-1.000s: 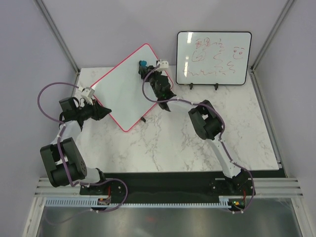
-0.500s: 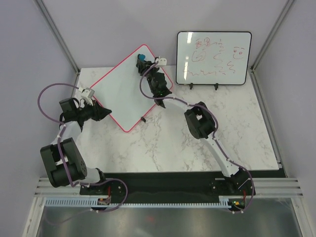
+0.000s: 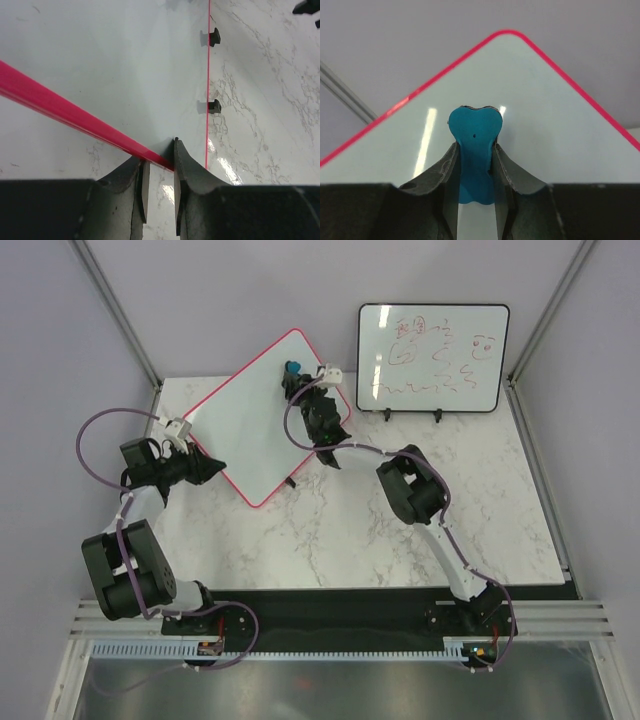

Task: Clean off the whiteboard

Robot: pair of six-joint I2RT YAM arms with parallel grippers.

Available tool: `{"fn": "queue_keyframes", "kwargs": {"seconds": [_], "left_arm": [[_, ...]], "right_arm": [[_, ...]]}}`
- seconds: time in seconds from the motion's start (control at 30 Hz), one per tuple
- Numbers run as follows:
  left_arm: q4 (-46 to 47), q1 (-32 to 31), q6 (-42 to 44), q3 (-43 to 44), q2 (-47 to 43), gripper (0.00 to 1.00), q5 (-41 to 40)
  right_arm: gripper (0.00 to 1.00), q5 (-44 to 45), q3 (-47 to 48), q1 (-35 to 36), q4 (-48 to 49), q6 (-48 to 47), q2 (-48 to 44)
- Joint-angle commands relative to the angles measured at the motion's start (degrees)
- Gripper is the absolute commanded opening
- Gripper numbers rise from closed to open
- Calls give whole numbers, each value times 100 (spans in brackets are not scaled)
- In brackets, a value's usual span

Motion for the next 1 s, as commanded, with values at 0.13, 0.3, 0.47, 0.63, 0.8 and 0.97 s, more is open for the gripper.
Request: {"fn": "queue_keyframes", "kwargs": {"seconds": [0.13, 0.3, 0.47, 0.63, 0.8, 0.97], "left_arm": [[474, -12, 1108, 13, -121, 2, -587], [474, -3, 1143, 30, -86, 2, -561], [483, -3, 1117, 74, -34, 2, -543], [492, -12, 1099, 57, -51, 2, -516], [465, -12, 1143, 48, -95, 2, -543], [448, -12, 1134, 30, -121, 2, -552]], "right_arm": [[0, 326, 2305, -448, -1621, 647, 971], [0, -330, 1568, -448, -1333, 621, 673], [0, -992, 610, -176, -1287, 569, 268], [0, -993, 72, 79, -751, 507, 30], [0, -729, 739, -26, -1084, 419, 241], [0, -45, 1224, -439, -1576, 1042, 548]]}}
